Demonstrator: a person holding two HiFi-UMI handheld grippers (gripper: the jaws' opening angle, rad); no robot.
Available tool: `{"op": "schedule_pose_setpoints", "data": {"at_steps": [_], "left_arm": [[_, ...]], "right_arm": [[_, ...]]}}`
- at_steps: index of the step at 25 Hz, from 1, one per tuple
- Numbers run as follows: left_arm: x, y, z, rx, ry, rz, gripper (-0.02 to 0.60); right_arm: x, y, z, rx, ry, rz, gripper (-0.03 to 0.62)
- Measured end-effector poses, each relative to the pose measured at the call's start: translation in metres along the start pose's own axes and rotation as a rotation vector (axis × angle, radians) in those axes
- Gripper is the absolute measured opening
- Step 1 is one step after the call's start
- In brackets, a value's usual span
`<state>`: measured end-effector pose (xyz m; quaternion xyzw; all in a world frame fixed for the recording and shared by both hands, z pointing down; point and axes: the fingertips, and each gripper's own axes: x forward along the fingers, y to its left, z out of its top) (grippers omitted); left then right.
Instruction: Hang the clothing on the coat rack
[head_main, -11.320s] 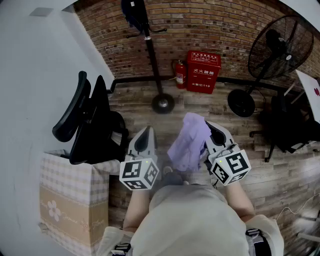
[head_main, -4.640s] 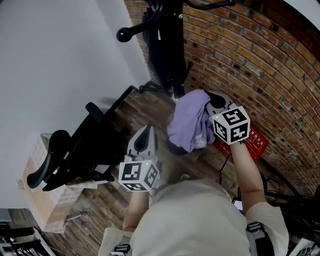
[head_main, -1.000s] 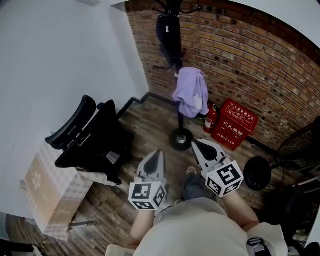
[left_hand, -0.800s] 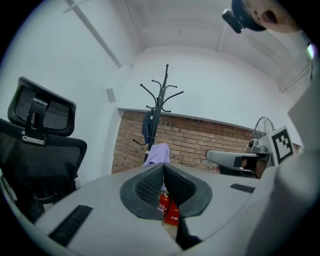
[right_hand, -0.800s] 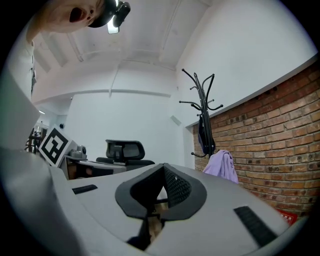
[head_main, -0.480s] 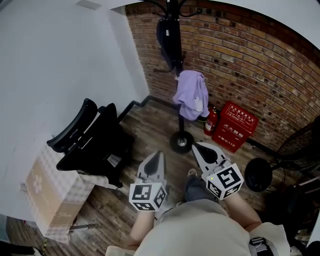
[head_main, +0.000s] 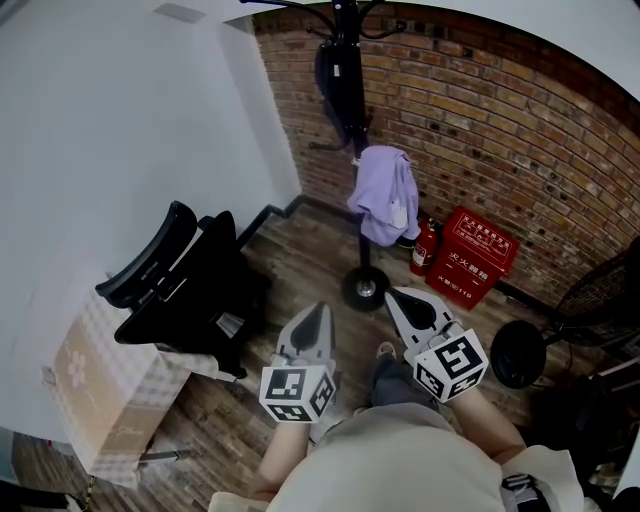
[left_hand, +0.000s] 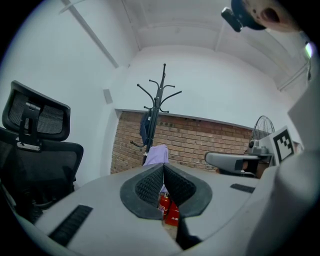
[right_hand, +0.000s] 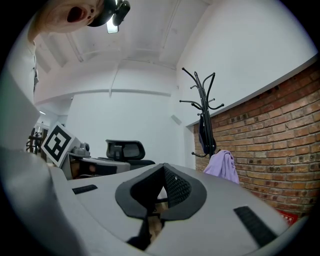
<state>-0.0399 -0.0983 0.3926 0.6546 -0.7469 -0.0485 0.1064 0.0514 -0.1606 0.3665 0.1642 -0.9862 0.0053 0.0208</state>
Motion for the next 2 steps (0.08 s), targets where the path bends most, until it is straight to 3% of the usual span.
{"op": "schedule_pose_setpoints", "data": {"at_steps": [2], "left_arm": [[0.0006, -0.0016, -0.0011, 0.001, 0.008, -0.003, 0.005]], "right_arm": [[-0.0002, -0.0004, -0.0002, 0.002, 0.002, 0.002, -0.003]]}}
